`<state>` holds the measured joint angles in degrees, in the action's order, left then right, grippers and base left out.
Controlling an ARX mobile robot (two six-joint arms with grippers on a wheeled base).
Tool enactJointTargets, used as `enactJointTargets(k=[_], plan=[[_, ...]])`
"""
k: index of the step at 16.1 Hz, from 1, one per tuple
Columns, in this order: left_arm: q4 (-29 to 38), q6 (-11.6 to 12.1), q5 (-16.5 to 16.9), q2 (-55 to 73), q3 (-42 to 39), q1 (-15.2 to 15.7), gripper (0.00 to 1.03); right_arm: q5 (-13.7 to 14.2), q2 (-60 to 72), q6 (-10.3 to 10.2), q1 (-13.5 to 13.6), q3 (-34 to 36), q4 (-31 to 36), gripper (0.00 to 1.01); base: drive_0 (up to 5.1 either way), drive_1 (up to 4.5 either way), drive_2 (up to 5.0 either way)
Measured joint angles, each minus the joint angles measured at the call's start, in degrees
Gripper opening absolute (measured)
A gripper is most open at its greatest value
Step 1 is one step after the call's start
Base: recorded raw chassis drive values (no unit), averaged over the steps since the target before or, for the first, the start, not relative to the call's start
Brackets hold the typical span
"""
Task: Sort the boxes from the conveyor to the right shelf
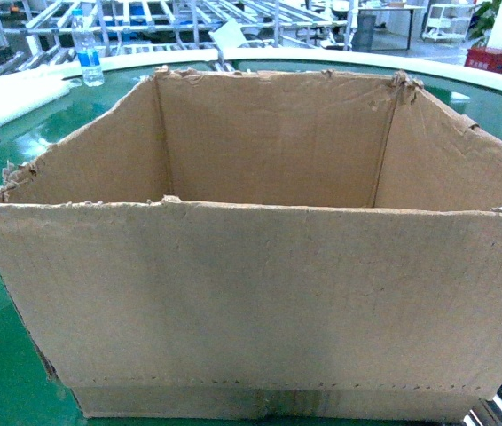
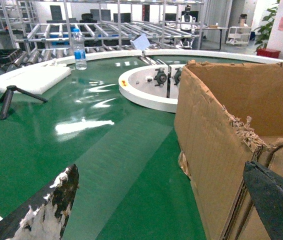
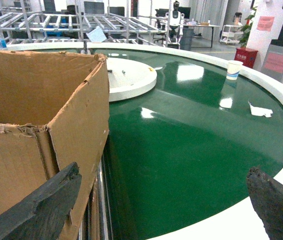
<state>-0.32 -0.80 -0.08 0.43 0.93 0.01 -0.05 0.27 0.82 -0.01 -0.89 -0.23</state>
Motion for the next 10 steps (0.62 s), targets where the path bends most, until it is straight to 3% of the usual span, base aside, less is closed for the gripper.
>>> enactJointTargets(k=[1,2,4,10], plan=[[0.39,-0.02,0.0,0.17,0.0,-0.15,0.98,0.0,0.0,0.0,0.0,0.0,0.04,0.98,0.0,0.0,0.0],[5.79,-0.11,0.17,4.02,0.44,-0.59,0.98,-0.68,1.97,0.04,-0.9,-0.07,3.87,0.98,0.0,0.0,0.0],[12.96,-0.68,0.85,14.19,4.79,-0.74,0.98,-1.09,14.25,0.52,0.2,-2.86,14.64,0.98,0.0,0.0,0.0],[18.86,-0.72,0.63,22.43,10.4,-3.37,0.98,-0.83,23.61,2.51,2.82,-9.05,22.53,0.98,0.0,0.0,0.0]])
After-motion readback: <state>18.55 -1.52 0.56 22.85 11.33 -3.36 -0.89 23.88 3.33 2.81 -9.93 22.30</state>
